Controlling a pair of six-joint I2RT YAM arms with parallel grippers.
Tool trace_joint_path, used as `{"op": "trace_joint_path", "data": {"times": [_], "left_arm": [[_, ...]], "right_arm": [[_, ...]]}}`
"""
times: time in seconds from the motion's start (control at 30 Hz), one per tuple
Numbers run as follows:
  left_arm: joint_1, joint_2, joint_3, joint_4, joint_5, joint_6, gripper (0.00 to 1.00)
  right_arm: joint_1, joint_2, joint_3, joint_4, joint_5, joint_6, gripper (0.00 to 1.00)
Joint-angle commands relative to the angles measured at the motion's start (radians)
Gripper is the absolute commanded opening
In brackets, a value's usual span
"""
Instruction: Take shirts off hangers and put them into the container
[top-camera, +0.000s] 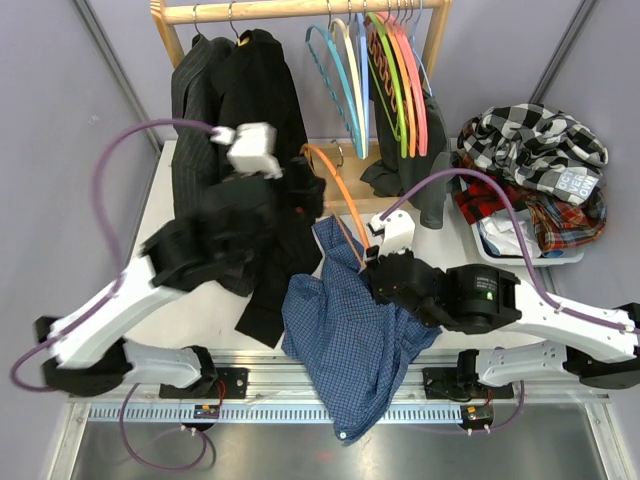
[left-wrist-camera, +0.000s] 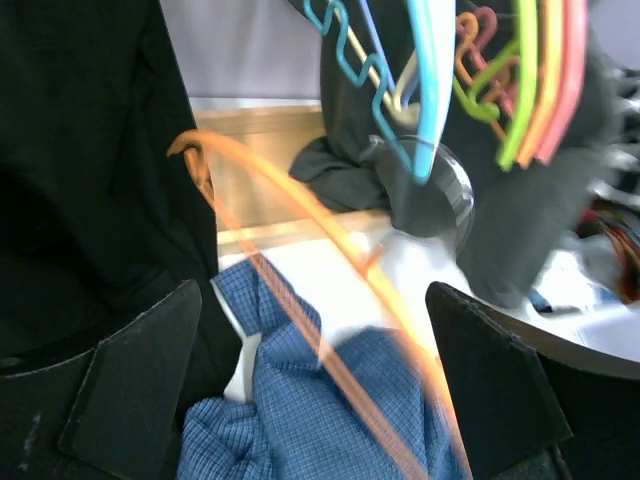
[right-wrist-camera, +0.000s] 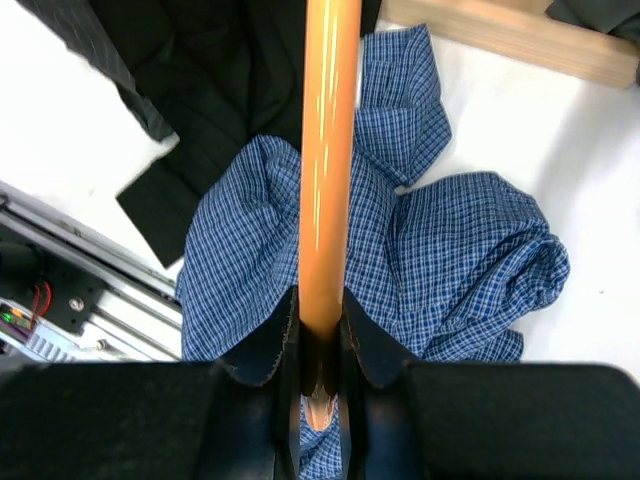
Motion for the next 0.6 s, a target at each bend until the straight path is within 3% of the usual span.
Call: {"op": "trace_joint_path", "data": {"times": [0.0, 0.03, 0.2, 0.4, 0.57], "left_arm": [[-0.016, -0.284, -0.159, 0.229, 0.111, 0.044, 0.99], [-0.016, -0.403, -0.263, 0.254, 0.12, 0.027, 0.99], [-0.019, -0.65, -0.429, 0.167, 0.155, -0.068, 0.99], [-0.019, -0.757, -0.517, 0.057, 0.185, -0.124, 0.99], [-0.018, -0.772, -0.545, 0.024, 0.227, -0.127, 0.99]], "right_arm": [[-0.005, 0.016, 0.103, 0.07, 0.087, -0.041, 0.0], [-0.005, 0.031, 0.125, 0.078, 0.095, -0.055, 0.0], [-0.005, 0.161, 0.278, 0.131, 0.176, -0.187, 0.0], [-0.048, 0.359, 0.519, 0.124, 0.251, -0.262, 0.0], [-0.193, 0.499, 0.726, 0.089, 0.137, -0.304, 0.0]]}}
